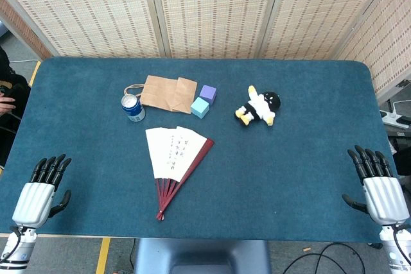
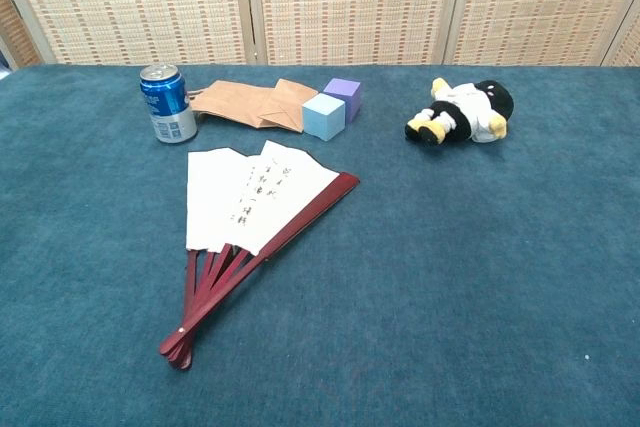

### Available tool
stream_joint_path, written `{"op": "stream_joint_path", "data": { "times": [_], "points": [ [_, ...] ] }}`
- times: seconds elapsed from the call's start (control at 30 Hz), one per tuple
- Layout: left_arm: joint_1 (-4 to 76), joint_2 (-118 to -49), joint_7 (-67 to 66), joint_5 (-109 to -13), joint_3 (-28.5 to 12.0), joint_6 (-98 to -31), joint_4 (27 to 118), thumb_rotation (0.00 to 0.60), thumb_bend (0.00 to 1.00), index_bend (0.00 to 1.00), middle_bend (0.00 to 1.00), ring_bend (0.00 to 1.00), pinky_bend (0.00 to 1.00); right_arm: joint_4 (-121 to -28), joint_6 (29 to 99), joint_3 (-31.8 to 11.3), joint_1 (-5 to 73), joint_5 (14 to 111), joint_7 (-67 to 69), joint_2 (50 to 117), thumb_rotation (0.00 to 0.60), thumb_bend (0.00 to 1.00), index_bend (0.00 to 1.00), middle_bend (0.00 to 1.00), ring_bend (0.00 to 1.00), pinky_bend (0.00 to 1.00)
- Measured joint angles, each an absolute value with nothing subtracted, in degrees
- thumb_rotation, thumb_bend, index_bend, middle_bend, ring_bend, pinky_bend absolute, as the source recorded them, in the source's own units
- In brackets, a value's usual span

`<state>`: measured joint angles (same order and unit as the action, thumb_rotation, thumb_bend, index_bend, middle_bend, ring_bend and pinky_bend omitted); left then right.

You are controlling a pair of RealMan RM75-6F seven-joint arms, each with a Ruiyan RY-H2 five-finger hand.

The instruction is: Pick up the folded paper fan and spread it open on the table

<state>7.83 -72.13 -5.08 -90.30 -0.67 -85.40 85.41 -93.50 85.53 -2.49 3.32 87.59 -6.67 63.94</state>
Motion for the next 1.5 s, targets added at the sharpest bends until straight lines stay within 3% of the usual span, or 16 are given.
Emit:
{"op": "stream_joint_path", "data": {
  "times": [0.4,0.47,0.57,0.7,0.83,1.5],
  "points": [
    [8.45,-72.32,-4.21,-90.38,-0.48,-84.13,85.29,0.6,0.45,0.0,0.0,0.0,0.06,-92.63,80.91,-1.76,6.64,90.34,-6.55,66.15,0.6,0.07,0.0,0.0,0.0,0.0],
    [8.62,-72.39,-4.36,-90.73,-0.26,-83.86,85.31,0.6,0.45,0.0,0.0,0.0,0.06,-92.47,78.98,-1.83,8.6,91.53,-6.53,66.92,0.6,0.07,0.02,0.0,0.0,0.0],
    [8.92,-72.44,-4.57,-90.95,-0.11,-83.43,85.51,0.6,0.45,0.0,0.0,0.0,0.06,-91.89,75.36,-2.43,12.64,93.41,-6.86,69.1,0.6,0.08,0.13,0.0,0.0,0.0],
    [8.76,-72.35,-4.48,-91.18,0.06,-83.79,85.64,0.6,0.45,0.0,0.0,0.0,0.06,-90.35,69.53,-3.93,18.91,95.01,-7.76,73.71,0.6,0.08,0.24,0.0,0.0,0.0],
    [8.62,-72.39,-3.98,-91.35,0.26,-83.96,85.19,0.6,0.45,0.0,0.0,0.0,0.06,-87.69,64.74,-5.56,24.57,95.45,-8.63,79.4,0.6,0.09,0.29,0.0,0.0,0.0],
    [8.55,-71.3,-0.8,-90.32,-0.31,-84.15,84.94,0.6,0.45,0.0,0.0,0.0,0.06,-66.56,53.41,-10.71,42.23,91.32,-16.16,106.76,0.6,0.18,0.37,0.0,0.0,0.0]
  ]
}}
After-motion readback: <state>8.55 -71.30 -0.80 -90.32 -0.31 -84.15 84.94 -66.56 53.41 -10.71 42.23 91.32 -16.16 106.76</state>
